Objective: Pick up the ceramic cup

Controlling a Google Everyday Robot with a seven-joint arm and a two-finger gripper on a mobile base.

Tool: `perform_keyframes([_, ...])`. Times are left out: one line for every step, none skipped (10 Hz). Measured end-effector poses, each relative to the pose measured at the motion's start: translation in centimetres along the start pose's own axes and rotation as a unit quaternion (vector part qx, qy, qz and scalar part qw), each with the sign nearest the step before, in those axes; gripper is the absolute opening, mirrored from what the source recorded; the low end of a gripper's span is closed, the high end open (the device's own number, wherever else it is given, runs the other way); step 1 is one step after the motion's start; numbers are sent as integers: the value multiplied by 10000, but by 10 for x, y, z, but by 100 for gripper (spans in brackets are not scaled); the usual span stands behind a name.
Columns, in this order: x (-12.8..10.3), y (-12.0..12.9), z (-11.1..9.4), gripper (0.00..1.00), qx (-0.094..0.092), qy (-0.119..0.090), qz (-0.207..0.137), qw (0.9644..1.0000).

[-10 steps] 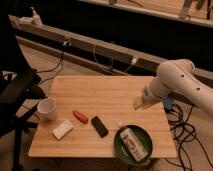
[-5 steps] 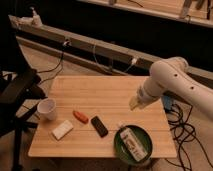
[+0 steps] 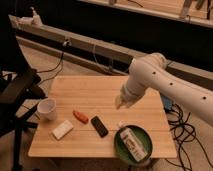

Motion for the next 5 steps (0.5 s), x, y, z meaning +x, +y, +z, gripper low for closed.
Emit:
perform_keyframes([-1,2,1,46,13,3,-35,10000])
perform_keyframes([-2,2,0,50,14,-3,-79,10000])
perform_keyframes([-3,-6,0,63,-51,31,34,10000])
perform_keyframes([-6,-9,1,68,-83,63,84,9999])
perform_keyframes([-20,-12,9,78,-342,130,191,9991])
